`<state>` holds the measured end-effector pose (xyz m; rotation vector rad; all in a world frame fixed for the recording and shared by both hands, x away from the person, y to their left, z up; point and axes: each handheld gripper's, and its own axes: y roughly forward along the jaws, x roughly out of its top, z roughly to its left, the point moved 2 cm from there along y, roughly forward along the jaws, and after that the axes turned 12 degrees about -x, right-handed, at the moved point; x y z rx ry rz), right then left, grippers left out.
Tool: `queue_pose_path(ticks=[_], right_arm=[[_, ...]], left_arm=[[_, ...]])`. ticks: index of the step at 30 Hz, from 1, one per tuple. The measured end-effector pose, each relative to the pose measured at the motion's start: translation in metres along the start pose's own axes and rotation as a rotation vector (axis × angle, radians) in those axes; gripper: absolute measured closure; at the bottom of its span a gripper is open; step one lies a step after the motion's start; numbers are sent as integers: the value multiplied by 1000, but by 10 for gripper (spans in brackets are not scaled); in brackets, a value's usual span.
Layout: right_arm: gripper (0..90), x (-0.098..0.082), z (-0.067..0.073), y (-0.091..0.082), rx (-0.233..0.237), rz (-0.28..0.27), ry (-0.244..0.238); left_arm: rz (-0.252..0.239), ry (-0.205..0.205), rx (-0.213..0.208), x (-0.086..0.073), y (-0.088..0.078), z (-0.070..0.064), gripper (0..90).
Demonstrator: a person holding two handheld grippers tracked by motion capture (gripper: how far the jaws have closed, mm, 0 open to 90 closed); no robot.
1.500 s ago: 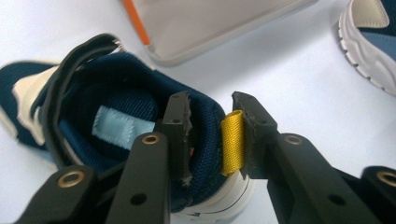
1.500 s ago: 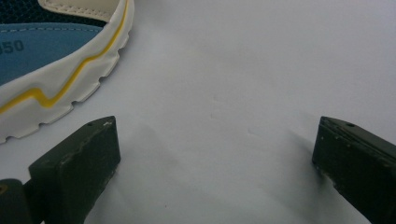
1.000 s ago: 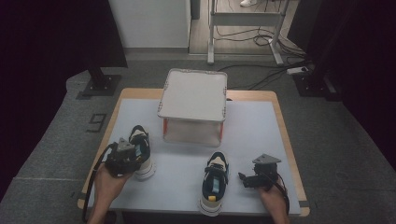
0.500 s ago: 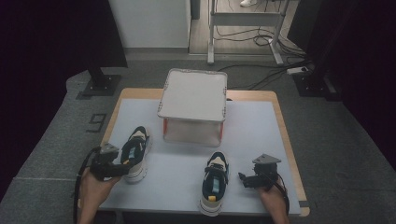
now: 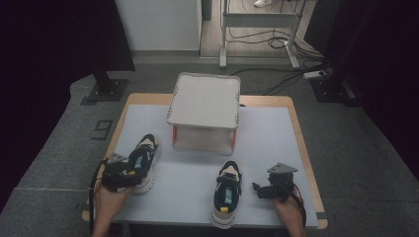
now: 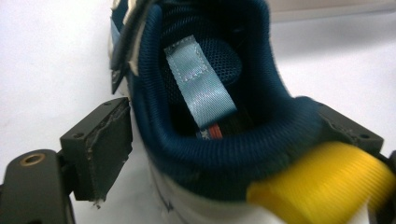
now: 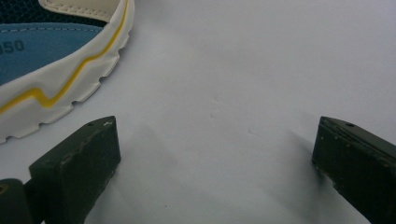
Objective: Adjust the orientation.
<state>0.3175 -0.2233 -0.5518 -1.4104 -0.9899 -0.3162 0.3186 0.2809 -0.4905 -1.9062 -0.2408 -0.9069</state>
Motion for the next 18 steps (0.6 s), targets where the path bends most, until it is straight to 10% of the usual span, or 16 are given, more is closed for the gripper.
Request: queue_pose_path(ticks=[18], right_arm=[[5, 0, 0, 0, 0, -2, -2]], left_arm=[[26, 29, 7, -2, -1, 7, 184]])
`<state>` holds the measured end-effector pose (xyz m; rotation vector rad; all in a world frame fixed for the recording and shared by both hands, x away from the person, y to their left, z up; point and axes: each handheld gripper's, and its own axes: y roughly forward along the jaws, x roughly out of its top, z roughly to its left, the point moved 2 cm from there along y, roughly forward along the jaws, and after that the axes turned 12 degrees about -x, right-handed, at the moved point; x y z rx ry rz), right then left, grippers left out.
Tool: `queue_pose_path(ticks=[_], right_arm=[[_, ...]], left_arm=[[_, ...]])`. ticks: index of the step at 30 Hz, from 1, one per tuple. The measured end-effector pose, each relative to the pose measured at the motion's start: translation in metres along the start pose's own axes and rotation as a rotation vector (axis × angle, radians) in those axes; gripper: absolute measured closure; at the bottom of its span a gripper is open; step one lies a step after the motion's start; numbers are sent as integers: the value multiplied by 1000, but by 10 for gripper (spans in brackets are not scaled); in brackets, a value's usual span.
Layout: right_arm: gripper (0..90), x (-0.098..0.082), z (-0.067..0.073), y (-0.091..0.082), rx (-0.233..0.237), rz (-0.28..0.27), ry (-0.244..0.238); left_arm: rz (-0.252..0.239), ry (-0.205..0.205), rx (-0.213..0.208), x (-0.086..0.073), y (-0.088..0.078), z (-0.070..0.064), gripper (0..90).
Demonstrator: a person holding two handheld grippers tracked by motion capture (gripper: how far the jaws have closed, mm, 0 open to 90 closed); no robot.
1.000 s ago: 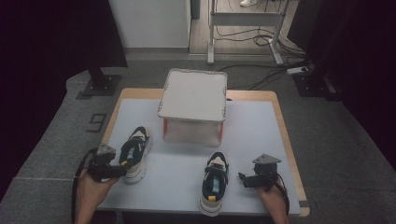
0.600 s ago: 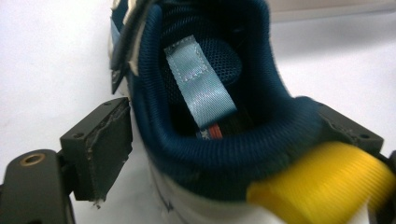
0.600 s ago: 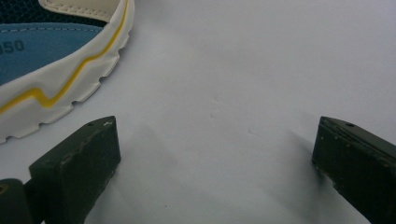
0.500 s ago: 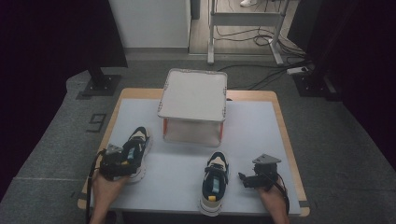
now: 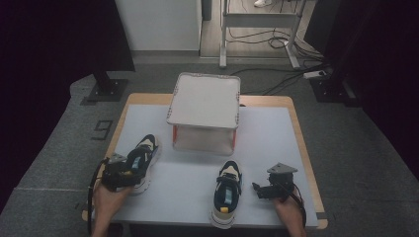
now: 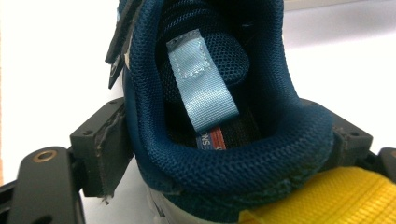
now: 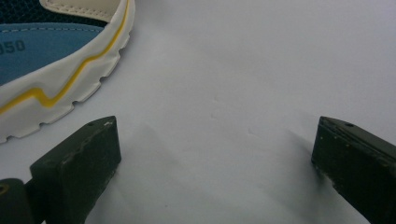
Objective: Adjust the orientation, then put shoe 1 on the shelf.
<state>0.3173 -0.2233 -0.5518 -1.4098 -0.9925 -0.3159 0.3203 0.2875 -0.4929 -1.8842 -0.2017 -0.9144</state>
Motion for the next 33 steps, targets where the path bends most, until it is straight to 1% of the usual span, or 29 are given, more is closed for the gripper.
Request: queue_pose_path(ticks=[2, 3, 4, 7, 11, 15, 17, 22, 27, 28, 29, 33], right_arm=[[4, 0, 0, 0, 0, 1, 1], [4, 0, 0, 0, 0, 1, 1], [4, 0, 0, 0, 0, 1, 2], [4, 0, 0, 0, 0, 1, 1], [4, 0, 0, 0, 0, 1, 1], [4, 0, 0, 0, 0, 1, 1], [4, 0, 0, 0, 0, 1, 2], [4, 0, 0, 0, 0, 1, 2], [4, 0, 0, 0, 0, 1, 1], [4, 0, 0, 0, 0, 1, 1], [4, 0, 0, 0, 0, 1, 1], [4, 0, 0, 0, 0, 1, 1]], left_arm=[[4, 5, -11, 0, -1, 1, 203], [4, -7, -24, 1, -2, 3, 212], [9, -10, -35, 1, -3, 4, 223], [16, 1, -36, 1, -4, 3, 251], [8, 4, -37, 0, -5, 2, 274], [5, 2, -50, 0, -9, 1, 280], [-6, 7, -50, 2, -15, -1, 281], [-29, 27, -53, 6, -26, -10, 280], [-41, 46, -80, 11, -34, -23, 279], [-41, 46, -80, 11, -34, -23, 279], [-41, 57, -92, 13, -35, -29, 279], [-33, 84, -113, 18, -35, -43, 279]])
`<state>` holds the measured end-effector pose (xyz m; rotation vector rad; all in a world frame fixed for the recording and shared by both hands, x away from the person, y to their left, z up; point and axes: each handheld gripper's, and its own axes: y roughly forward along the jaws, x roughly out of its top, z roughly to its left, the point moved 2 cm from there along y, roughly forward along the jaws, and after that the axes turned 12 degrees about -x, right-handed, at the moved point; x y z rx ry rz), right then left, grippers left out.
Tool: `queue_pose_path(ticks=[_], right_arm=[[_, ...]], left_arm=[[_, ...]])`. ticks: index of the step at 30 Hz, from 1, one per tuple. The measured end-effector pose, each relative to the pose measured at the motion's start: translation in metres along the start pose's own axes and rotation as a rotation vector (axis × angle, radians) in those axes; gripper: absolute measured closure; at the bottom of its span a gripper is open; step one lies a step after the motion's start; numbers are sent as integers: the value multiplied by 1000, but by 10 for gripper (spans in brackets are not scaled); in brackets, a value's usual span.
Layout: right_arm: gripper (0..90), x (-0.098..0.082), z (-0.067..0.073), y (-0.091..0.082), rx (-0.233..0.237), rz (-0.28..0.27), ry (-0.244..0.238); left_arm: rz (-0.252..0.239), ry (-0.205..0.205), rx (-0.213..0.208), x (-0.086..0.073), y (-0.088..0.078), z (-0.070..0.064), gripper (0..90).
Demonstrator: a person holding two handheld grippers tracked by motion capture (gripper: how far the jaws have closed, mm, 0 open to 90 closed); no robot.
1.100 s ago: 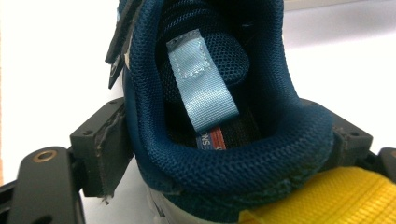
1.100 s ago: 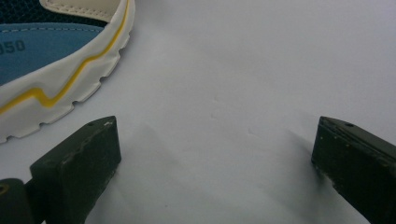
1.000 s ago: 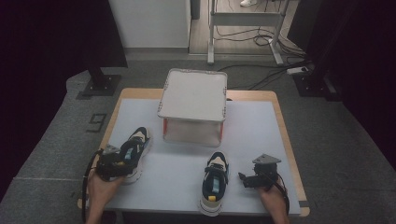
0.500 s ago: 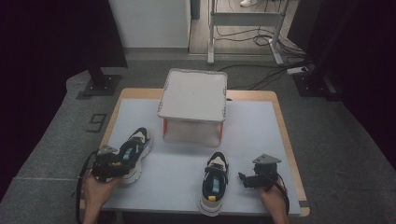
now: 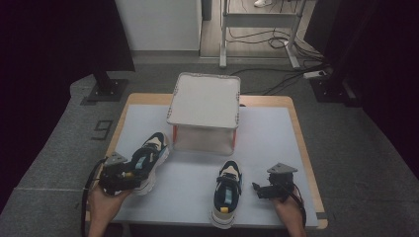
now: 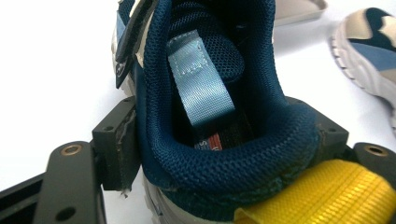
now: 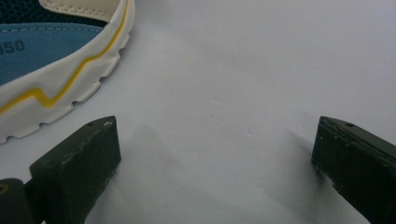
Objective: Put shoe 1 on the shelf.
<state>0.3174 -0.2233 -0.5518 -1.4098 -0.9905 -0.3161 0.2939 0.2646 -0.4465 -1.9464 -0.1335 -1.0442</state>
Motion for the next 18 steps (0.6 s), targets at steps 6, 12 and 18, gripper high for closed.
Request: queue_pose_path(ticks=[6, 12, 18], right_arm=[[4, 0, 0, 0, 0, 0, 0], [4, 0, 0, 0, 0, 0, 0], [5, 0, 0, 0, 0, -1, -1]], left_arm=[[9, 25, -31, 11, 12, -13, 279], [20, 39, -46, 22, 30, -20, 278], [29, 56, -24, 35, 46, -26, 278]])
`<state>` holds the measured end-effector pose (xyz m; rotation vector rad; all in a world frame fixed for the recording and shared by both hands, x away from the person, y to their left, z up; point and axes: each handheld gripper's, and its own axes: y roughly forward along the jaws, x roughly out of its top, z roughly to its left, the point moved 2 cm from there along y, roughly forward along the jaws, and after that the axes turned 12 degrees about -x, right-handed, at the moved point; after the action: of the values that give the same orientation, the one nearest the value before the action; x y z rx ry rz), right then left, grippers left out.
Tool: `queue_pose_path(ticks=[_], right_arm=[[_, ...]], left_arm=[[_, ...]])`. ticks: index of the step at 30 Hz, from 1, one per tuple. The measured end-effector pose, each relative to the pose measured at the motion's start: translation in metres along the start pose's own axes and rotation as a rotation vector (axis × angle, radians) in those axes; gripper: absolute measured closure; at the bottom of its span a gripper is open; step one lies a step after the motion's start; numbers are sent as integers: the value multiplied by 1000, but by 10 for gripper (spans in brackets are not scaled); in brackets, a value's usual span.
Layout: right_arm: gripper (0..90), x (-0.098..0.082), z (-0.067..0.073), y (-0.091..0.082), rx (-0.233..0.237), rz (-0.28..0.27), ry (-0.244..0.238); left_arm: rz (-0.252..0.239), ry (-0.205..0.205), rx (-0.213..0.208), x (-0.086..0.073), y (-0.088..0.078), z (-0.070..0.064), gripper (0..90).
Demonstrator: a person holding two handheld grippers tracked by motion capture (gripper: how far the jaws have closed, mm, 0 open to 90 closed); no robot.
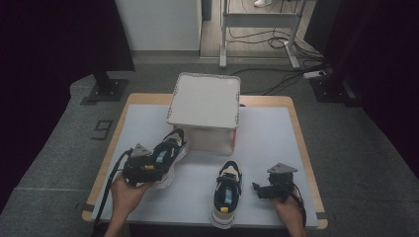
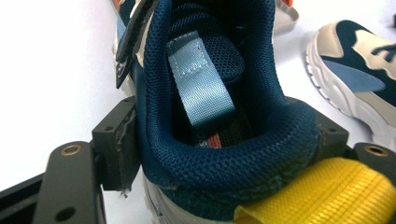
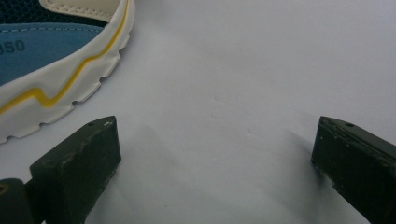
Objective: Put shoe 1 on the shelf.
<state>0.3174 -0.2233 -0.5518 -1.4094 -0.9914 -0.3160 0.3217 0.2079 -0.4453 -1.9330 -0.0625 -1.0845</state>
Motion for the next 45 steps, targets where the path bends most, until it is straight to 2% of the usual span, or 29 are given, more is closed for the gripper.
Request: queue_pose_path(ticks=[5, 9, 12, 24, 34, 37, 39, 45], right_arm=[[5, 0, 0, 0, 0, 0, 0], [5, 0, 0, 0, 0, 0, 1], [5, 0, 0, 0, 1, 1, 1], [6, 0, 0, 0, 0, -1, 1], [7, 0, 0, 0, 0, -2, 3], [7, 0, 0, 0, 1, -1, 1], [7, 0, 0, 0, 1, -1, 2], [8, 0, 0, 0, 1, -1, 1]], left_arm=[[-2, -15, 4, 12, 15, 0, 277], [-6, -32, 28, 20, 27, 3, 277], [-21, -42, 24, 26, 33, 4, 276], [-31, -44, 34, 46, 60, 1, 274], [-77, -83, 72, 62, 84, 5, 272], [-73, -84, 83, 65, 89, 5, 271], [-72, -82, 106, 67, 97, 5, 271], [-90, -94, 135, 70, 109, 9, 269]])
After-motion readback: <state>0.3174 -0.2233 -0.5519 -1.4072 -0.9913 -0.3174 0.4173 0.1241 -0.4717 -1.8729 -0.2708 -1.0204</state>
